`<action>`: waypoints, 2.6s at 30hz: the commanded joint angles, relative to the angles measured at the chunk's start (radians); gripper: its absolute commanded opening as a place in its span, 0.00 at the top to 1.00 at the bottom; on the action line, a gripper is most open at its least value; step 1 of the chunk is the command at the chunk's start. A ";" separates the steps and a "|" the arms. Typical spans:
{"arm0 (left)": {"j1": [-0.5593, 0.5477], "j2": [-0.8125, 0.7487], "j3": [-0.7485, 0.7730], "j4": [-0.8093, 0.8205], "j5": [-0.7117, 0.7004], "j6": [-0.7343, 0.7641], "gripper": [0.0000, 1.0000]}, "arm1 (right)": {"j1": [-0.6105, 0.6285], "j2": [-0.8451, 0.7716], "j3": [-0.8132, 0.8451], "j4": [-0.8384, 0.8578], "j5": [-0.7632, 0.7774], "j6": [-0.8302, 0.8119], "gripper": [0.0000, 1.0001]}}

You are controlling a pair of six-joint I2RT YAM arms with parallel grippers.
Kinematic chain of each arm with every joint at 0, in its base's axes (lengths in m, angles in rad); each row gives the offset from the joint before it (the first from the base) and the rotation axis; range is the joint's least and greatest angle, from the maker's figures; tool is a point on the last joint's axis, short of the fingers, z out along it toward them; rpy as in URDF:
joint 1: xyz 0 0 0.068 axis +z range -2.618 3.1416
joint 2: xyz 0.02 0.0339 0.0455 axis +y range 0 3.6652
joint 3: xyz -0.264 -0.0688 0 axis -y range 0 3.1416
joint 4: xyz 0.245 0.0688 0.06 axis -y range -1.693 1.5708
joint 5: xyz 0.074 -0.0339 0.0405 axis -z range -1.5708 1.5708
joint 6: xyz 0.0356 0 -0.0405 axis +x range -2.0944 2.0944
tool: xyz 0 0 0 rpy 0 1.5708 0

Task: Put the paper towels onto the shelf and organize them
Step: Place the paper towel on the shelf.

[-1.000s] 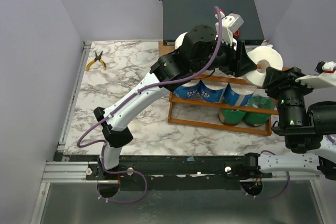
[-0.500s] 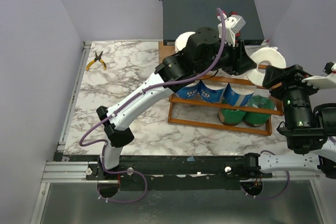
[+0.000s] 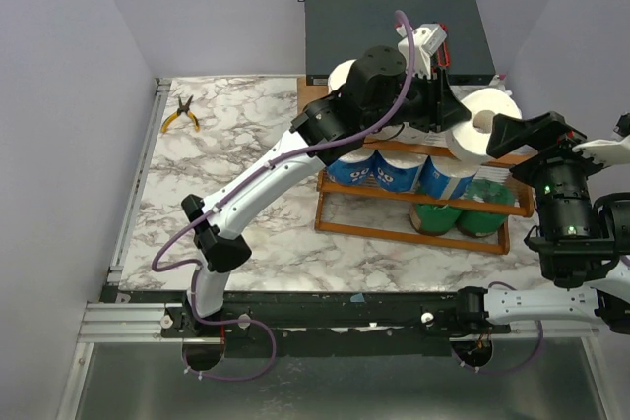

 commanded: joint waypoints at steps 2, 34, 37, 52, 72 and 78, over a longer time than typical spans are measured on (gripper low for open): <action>0.032 0.042 0.061 0.082 -0.025 -0.052 0.89 | 0.007 0.018 0.034 0.026 0.185 -0.021 0.00; 0.048 0.079 0.068 0.088 -0.024 -0.083 0.34 | 0.006 -0.023 -0.027 0.045 0.201 -0.006 0.00; 0.045 0.074 0.068 0.093 -0.031 -0.074 0.33 | 0.007 -0.020 -0.033 0.045 0.203 -0.022 0.00; 0.045 0.055 0.052 0.090 -0.035 -0.059 0.32 | 0.005 0.007 -0.066 0.113 0.208 -0.104 0.25; 0.005 -0.091 -0.043 0.101 -0.069 -0.004 0.23 | 0.006 -0.007 -0.083 0.193 0.208 -0.155 0.22; -0.041 -0.244 -0.261 0.157 -0.123 0.127 0.23 | 0.006 -0.020 -0.081 0.199 0.208 -0.161 0.22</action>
